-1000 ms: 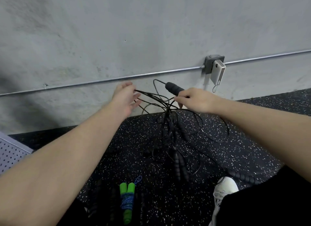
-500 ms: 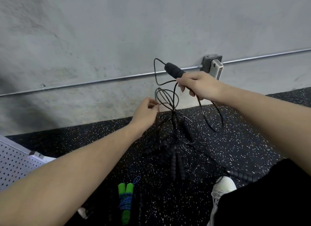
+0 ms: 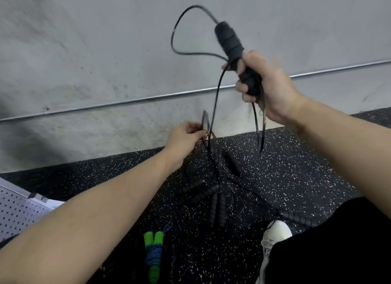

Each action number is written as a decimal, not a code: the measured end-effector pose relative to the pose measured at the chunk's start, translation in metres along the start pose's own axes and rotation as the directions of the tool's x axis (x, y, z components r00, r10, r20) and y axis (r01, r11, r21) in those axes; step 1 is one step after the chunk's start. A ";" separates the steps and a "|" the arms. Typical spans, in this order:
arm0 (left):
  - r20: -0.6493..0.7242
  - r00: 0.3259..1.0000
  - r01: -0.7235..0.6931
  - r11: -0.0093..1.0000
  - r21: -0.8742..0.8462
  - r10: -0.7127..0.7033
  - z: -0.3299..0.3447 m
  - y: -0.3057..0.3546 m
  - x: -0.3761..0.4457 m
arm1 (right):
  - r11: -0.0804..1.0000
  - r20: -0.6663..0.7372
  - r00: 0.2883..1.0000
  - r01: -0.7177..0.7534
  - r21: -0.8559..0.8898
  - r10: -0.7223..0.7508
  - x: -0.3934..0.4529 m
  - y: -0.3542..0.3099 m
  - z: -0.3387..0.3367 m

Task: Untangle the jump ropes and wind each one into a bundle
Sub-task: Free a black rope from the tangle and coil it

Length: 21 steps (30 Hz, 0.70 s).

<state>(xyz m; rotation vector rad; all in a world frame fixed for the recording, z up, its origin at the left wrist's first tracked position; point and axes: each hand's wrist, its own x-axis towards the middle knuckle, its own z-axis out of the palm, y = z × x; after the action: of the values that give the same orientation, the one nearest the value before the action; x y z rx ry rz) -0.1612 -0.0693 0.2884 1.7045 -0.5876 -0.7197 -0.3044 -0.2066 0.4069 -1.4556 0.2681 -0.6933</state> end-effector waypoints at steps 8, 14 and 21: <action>-0.157 0.961 0.204 0.966 -0.158 -0.228 -0.043 -0.017 0.018 | 0.992 -0.169 0.985 -0.003 0.129 0.025 0.001 -0.008 -0.032; -0.199 0.912 0.293 0.911 -0.291 -0.357 -0.054 -0.031 0.025 | 0.980 -0.370 0.929 0.052 0.194 0.024 0.005 -0.013 -0.042; -0.228 0.839 0.487 0.869 -0.090 -0.494 -0.064 -0.066 0.021 | 0.858 -0.366 0.918 0.063 0.510 0.151 0.000 -0.016 -0.046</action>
<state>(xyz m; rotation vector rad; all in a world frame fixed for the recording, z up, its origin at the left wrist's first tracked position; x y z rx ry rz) -0.0997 -0.0261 0.2322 1.9027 0.0468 -0.8505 -0.3345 -0.2436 0.4164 -0.7838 0.3924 -0.9385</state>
